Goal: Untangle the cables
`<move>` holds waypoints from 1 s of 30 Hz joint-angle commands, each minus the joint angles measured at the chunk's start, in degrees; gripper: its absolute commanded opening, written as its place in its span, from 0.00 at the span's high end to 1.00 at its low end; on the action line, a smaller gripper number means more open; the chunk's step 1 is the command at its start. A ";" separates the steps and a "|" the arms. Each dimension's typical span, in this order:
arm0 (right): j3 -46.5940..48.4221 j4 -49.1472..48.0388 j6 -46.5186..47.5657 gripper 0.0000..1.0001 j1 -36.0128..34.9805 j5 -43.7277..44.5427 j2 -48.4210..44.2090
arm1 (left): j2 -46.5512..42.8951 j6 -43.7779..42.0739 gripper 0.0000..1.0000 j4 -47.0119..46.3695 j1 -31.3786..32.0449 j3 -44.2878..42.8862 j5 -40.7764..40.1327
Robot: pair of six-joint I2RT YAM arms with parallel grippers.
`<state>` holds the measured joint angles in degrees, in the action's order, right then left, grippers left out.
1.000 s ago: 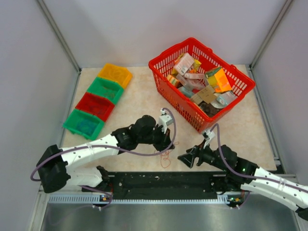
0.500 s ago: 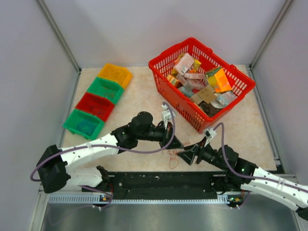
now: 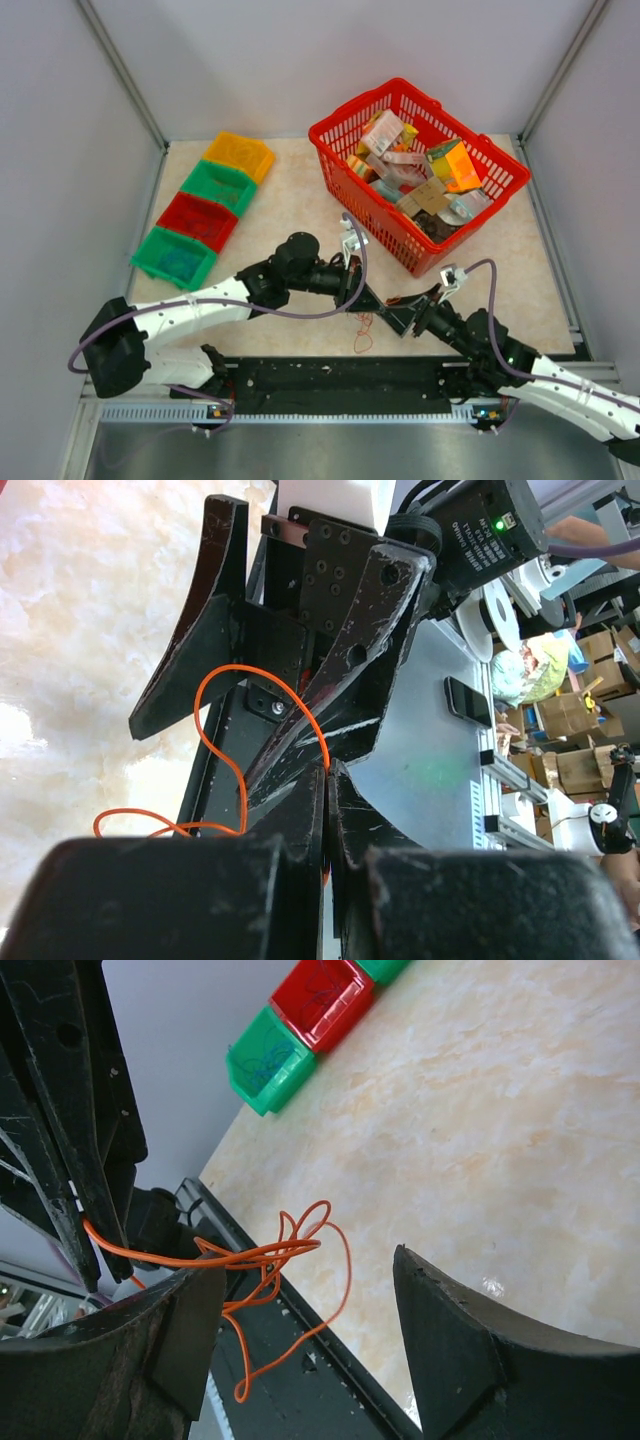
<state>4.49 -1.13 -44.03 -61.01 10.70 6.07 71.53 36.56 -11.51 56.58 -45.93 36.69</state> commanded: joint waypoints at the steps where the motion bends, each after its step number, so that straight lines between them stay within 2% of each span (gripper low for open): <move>1: 0.35 -5.02 0.00 0.33 -0.25 -1.03 1.75 | 0.28 0.97 1.00 -5.01 -0.24 0.05 2.33; 8: 0.78 -9.85 0.44 0.33 -0.25 -1.82 6.15 | 0.81 3.17 1.00 -8.00 -0.24 0.32 4.53; 11: 1.39 -8.99 0.61 0.34 -0.25 -1.21 8.08 | 0.11 2.21 1.00 -6.87 -0.24 -0.03 3.31; 14: 2.89 -3.90 0.79 0.34 -0.25 0.19 9.05 | -2.35 -1.91 1.00 3.38 -1.11 -2.31 -7.02; 17: 4.29 3.12 1.05 0.27 -0.25 2.39 8.18 | -4.11 -2.37 1.00 18.59 -4.79 -5.30 -19.69; 24: 5.35 11.67 2.11 0.21 -0.25 4.86 1.68 | -4.91 5.27 1.00 29.07 -26.05 -6.09 -27.35; 26: 5.18 12.55 2.28 0.21 -0.33 5.12 0.10 | -3.68 7.82 1.00 31.62 -29.14 -7.85 -32.44; 30: 5.35 13.60 2.20 0.21 -0.25 5.21 -0.79 | -1.31 12.13 1.00 33.48 -31.35 -12.33 -45.97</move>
<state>6.87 10.44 -42.65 -61.01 14.37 6.28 68.84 43.00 18.59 26.41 -52.49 4.97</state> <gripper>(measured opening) 0.789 0.012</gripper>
